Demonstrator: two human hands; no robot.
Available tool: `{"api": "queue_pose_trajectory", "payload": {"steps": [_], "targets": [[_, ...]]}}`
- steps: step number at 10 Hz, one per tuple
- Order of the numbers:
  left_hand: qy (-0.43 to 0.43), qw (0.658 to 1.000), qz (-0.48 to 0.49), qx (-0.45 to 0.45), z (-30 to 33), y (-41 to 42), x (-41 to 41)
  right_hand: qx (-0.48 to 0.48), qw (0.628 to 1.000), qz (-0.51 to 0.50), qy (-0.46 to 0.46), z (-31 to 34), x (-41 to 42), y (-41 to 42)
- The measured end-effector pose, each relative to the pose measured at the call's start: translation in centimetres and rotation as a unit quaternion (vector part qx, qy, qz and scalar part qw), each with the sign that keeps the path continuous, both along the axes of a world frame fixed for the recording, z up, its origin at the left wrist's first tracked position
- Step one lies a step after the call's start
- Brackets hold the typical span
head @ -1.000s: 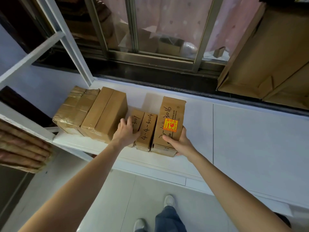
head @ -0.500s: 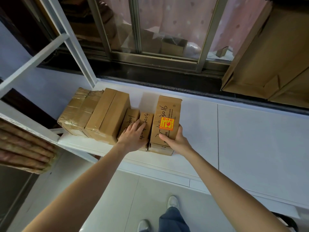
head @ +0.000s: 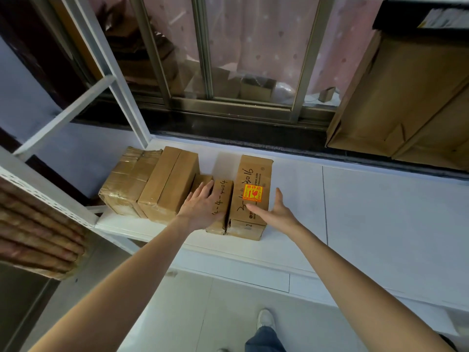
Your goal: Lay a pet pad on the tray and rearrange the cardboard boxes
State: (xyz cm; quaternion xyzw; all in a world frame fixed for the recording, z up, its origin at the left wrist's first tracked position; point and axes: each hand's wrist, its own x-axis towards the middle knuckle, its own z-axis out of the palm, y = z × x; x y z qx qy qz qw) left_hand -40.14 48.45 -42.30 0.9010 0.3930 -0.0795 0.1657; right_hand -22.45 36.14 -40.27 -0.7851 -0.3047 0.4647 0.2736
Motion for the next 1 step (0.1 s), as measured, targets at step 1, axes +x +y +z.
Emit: {"api": "queue_pose_trajectory", "payload": {"steps": [1], "targets": [[-0.01, 0.999, -0.016, 0.026, 1.87, -0.7, -0.01, 0.027, 0.999, -0.014, -0.013, 1.26, 0.03, -0.91]]}}
